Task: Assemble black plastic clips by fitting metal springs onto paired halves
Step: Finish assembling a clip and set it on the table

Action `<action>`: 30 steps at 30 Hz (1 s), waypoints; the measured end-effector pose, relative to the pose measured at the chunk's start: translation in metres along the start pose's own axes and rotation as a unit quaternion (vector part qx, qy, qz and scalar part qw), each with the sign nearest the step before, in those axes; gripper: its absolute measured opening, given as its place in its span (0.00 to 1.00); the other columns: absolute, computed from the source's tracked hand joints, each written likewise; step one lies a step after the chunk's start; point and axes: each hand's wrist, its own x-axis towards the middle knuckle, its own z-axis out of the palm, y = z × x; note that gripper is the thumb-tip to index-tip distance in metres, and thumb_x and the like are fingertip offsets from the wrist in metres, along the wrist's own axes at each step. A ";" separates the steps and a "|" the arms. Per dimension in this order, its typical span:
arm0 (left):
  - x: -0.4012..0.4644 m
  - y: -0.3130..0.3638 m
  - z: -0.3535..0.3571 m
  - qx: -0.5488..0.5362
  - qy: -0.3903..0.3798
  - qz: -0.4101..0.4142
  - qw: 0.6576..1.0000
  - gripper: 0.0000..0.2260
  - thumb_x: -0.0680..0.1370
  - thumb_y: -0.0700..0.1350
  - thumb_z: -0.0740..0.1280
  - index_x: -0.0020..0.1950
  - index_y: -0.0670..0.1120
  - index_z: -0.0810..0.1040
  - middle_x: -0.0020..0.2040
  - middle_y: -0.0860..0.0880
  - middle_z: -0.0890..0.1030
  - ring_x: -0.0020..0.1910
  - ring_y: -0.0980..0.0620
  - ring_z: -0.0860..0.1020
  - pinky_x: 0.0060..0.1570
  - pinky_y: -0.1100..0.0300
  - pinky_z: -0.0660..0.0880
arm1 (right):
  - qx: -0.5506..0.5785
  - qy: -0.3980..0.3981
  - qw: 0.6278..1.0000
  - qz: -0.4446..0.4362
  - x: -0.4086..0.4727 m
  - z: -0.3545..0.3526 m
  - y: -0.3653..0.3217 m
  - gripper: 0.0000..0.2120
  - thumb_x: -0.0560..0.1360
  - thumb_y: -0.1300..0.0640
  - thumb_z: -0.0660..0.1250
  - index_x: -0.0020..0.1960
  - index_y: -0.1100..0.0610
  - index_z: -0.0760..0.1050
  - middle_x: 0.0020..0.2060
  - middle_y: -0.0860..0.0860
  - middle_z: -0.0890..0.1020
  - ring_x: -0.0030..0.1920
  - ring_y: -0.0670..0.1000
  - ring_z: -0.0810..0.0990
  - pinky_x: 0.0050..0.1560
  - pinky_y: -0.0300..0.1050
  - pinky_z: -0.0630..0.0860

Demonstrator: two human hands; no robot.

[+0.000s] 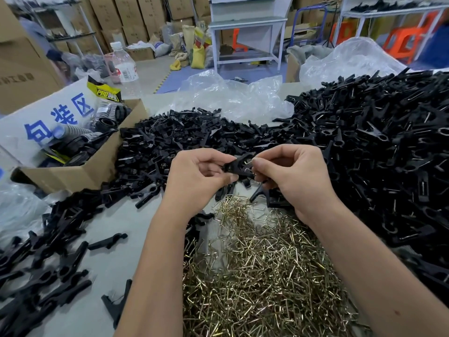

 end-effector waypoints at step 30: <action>0.001 -0.001 0.007 0.036 -0.005 0.014 0.999 0.13 0.68 0.36 0.82 0.46 0.51 0.88 0.31 0.54 0.82 0.27 0.59 0.75 0.30 0.70 0.71 | -0.051 0.036 0.998 -0.032 0.002 0.002 0.010 0.07 0.73 0.64 0.79 0.39 0.56 0.85 0.32 0.54 0.86 0.30 0.52 0.84 0.33 0.43 0.82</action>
